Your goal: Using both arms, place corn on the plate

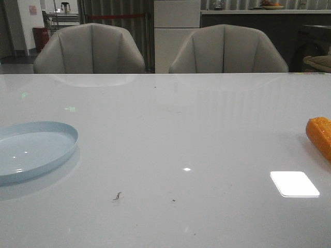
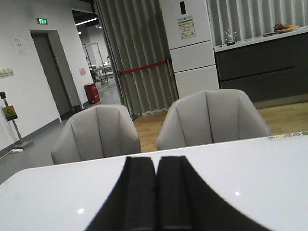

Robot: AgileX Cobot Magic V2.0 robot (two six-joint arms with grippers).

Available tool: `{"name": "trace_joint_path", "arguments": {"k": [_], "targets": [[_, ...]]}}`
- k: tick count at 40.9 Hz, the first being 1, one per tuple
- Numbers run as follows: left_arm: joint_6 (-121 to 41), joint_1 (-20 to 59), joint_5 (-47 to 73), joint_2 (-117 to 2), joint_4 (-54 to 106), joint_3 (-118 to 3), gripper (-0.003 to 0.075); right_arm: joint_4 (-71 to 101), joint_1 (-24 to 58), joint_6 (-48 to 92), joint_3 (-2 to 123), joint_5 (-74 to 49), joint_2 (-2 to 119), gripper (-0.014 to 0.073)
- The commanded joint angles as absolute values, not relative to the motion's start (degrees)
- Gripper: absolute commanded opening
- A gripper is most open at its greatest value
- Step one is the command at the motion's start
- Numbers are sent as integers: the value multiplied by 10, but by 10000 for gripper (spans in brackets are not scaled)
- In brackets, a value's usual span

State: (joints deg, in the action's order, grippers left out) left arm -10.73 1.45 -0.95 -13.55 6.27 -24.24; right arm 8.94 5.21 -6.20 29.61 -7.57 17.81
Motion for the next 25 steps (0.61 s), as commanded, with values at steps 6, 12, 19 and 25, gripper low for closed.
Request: {"name": "trace_joint_path", "arguments": {"k": [6,12,19,25], "targets": [[-101,15,-52,-298,61,-352,94,89,52,-61,379,-65,326,58],[-101,15,-51,-374,61,-360,94,89,52,-61,379,-69,398,58],[-101,15,9,-436,61,-360,114,89,52,-61,379,-77,459,127],[-102,15,85,-492,61,-360,289,89,52,-61,379,-99,506,405]]}}
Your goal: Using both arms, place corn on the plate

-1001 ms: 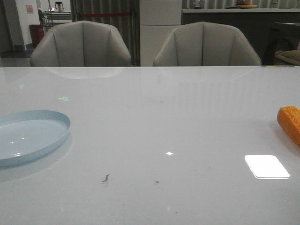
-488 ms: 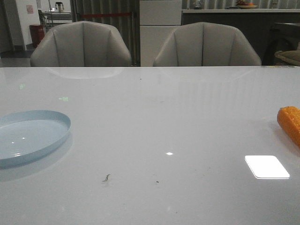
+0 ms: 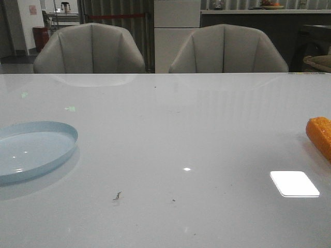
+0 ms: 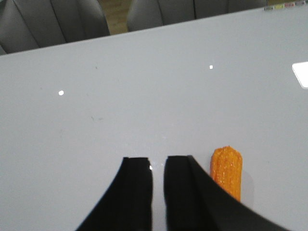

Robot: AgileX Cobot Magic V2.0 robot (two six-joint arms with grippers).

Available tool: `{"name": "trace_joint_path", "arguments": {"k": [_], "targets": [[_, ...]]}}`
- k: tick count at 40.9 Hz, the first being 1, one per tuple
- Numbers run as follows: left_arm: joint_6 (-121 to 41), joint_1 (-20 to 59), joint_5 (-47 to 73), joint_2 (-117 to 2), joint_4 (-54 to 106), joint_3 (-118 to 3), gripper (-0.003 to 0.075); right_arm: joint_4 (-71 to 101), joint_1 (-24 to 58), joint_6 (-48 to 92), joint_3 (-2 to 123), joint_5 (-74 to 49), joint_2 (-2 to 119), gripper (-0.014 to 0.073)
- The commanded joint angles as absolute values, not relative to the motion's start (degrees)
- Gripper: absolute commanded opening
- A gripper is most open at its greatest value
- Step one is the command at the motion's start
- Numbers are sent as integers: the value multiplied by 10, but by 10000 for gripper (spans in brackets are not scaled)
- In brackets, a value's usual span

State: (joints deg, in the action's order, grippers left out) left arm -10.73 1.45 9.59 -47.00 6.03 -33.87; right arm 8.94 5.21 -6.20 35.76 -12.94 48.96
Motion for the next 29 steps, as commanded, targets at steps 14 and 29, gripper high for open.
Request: {"name": "trace_joint_path", "arguments": {"k": [14,29], "targets": [[-102,14,137,-593,111,-362,502,89,52,-61,379,-107,570,520],[-65,4,160,-762,132,-485,502,89,52,-61,379,-168,579,520]]}}
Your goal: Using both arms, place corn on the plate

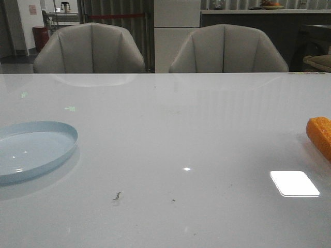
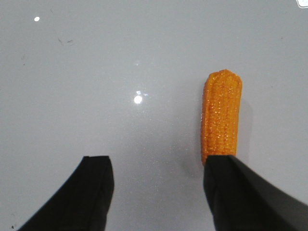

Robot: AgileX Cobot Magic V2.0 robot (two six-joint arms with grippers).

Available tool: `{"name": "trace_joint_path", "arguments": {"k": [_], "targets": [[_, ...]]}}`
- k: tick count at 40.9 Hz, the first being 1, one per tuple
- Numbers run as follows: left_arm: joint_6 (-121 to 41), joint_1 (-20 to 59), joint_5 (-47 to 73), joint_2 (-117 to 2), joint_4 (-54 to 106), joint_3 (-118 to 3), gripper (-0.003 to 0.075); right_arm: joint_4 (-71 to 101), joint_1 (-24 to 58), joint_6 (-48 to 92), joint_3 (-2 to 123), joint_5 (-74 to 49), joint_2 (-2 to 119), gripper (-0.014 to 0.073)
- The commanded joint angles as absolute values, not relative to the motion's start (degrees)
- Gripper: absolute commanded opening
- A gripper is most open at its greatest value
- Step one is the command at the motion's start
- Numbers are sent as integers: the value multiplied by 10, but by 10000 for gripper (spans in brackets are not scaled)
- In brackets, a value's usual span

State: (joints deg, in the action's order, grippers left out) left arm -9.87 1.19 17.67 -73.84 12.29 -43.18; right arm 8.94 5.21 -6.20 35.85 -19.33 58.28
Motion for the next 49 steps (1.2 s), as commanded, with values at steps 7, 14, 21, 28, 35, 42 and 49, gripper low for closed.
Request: {"name": "trace_joint_path", "arguments": {"k": [7,14,21,28,35,42,49], "targets": [[-30,-32,212,-863,132,-569,502,89,52,-61,379,-176,579,520],[-30,-41,276,-947,132,-628,502,89,52,-61,379,-176,579,520],[-30,-41,321,-1009,132,-664,502,89,52,-61,379,-176,579,520],[-30,-41,317,-1038,130,-671,502,89,52,-61,379,-176,579,520],[-30,-41,319,-1060,130,-671,502,89,52,-61,379,-176,579,520],[-30,-41,333,-1071,130,-671,449,89,52,-61,379,-176,579,520],[-30,-41,343,-1071,130,-671,130,89,52,-61,379,-176,579,520]]}}
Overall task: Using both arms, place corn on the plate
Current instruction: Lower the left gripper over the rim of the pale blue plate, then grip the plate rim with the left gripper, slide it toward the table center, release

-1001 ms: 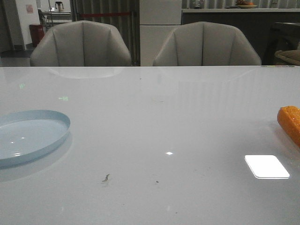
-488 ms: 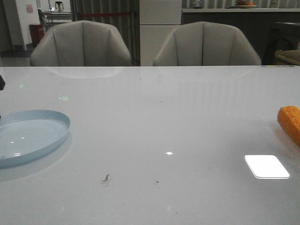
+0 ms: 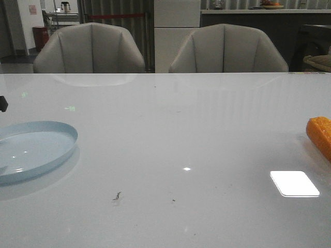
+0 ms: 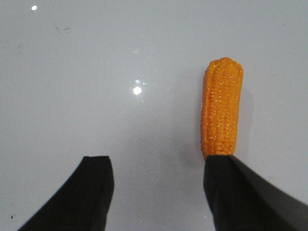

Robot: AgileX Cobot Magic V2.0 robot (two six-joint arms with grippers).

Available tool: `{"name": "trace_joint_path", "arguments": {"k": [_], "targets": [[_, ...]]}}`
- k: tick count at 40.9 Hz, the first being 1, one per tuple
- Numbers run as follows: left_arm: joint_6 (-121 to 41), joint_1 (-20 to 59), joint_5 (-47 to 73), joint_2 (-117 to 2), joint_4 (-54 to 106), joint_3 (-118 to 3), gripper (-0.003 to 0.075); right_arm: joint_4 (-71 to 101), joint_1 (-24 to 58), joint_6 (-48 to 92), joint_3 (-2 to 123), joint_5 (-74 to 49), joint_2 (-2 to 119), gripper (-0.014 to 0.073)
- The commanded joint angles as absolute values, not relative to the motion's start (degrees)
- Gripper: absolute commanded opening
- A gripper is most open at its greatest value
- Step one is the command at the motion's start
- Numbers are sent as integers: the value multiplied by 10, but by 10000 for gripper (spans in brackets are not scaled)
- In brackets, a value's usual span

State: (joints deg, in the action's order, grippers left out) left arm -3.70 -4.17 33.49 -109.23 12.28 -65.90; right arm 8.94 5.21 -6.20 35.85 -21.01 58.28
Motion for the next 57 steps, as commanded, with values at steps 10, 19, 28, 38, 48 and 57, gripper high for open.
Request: {"name": "trace_joint_path", "arguments": {"k": [10,19,28,38,48,57], "targets": [[-30,-41,358,-1070,162,-689,94,89,52,-61,379,-177,579,520],[-31,-40,445,-1069,236,-784,94,89,52,-61,379,-182,579,520],[-31,3,512,-1069,287,-883,94,90,52,-61,379,-185,579,520],[-31,81,503,-1070,338,-907,94,92,52,-61,379,-189,579,520],[-31,150,496,-1086,325,-907,94,92,52,-61,379,-197,579,520],[-31,190,511,-1128,316,-907,94,93,52,-61,379,-197,579,520]]}}
